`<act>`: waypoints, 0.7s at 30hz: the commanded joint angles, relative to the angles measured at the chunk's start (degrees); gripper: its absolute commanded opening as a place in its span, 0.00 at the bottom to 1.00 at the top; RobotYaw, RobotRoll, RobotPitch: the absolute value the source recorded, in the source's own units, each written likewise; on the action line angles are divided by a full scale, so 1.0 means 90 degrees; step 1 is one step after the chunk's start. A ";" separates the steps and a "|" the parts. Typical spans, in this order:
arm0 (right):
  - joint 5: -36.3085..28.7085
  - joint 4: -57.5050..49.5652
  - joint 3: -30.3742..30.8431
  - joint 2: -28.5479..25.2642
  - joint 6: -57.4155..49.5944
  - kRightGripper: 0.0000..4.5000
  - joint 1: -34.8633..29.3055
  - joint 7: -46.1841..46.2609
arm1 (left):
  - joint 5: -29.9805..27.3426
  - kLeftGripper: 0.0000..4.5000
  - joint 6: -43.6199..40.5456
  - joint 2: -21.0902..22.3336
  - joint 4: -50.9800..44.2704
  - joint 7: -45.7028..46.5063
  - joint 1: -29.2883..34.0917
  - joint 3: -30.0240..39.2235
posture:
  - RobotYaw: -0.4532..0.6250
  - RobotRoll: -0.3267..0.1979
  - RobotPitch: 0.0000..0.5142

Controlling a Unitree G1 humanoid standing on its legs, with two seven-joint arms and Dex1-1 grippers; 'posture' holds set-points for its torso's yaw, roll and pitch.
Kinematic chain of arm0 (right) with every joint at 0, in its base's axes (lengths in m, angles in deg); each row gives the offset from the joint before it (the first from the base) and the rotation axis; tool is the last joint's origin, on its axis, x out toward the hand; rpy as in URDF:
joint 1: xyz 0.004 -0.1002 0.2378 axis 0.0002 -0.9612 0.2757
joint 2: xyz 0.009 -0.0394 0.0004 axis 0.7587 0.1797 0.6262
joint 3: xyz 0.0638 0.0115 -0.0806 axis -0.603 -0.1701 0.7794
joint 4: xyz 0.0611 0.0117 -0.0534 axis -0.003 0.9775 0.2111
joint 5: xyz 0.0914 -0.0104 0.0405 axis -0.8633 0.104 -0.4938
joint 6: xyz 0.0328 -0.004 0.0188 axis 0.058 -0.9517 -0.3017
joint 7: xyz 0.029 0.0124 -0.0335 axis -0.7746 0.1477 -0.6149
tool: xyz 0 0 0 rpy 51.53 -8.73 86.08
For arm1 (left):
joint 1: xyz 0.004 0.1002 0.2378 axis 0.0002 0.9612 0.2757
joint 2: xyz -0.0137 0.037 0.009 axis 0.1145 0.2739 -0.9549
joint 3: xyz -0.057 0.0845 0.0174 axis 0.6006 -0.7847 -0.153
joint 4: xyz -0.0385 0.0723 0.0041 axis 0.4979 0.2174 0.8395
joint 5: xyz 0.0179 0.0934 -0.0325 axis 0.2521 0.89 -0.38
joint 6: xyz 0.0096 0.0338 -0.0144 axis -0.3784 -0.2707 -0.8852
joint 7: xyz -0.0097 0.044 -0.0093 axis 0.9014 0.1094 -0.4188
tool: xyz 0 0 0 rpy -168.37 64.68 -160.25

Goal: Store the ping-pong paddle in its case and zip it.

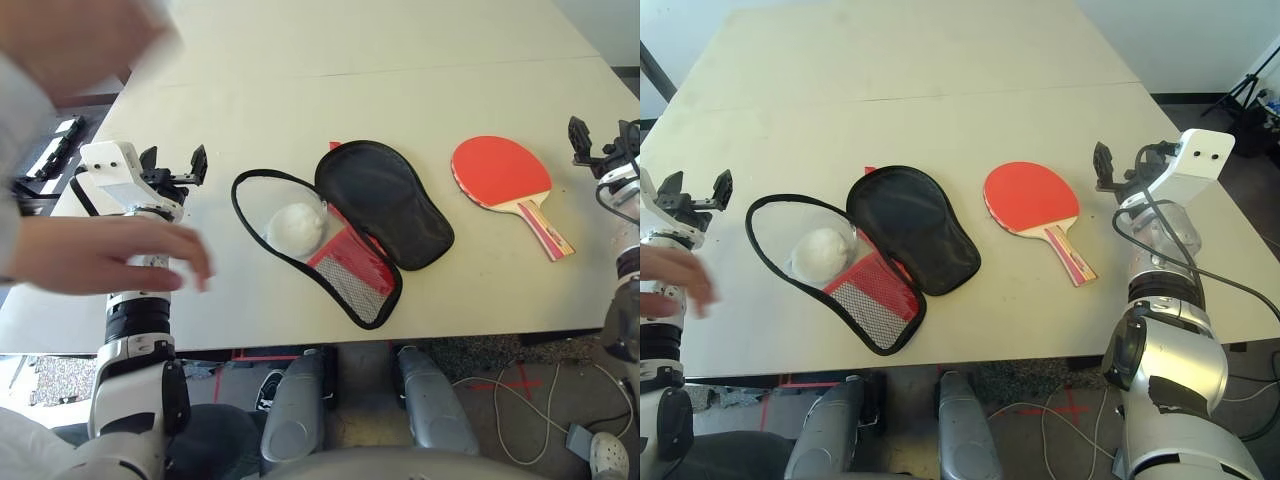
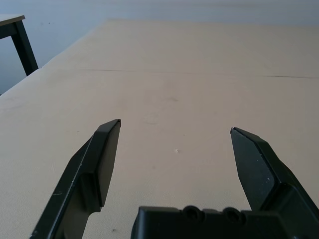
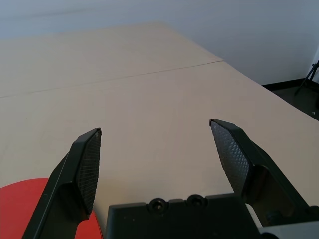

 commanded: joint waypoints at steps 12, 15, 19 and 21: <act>0.0040 0.0144 0.0044 0.0199 -0.0040 0.99 -0.0017 -0.0033 | -0.0018 1.00 -0.0093 0.0607 -0.0131 0.0108 0.0029 0.0320 | 0.49 0.62 0.44; 0.0081 0.0235 0.0083 0.0318 -0.0045 0.99 0.0073 -0.0040 | -0.0258 1.00 -0.0416 0.0804 -0.0652 -0.0117 0.0064 0.0391 | 0.52 0.62 0.43; 0.0150 0.0374 0.0130 0.0401 -0.0081 0.99 0.0290 -0.0017 | -0.0797 1.00 -0.1398 0.1184 -0.1855 -0.0715 0.0099 0.0267 | 0.54 0.62 0.41; 0.0169 0.0408 0.0132 0.0396 -0.0085 0.99 0.0349 -0.0048 | -0.1026 1.00 -0.1899 0.1293 -0.2402 -0.0891 0.0121 0.0180 | 0.54 0.62 0.41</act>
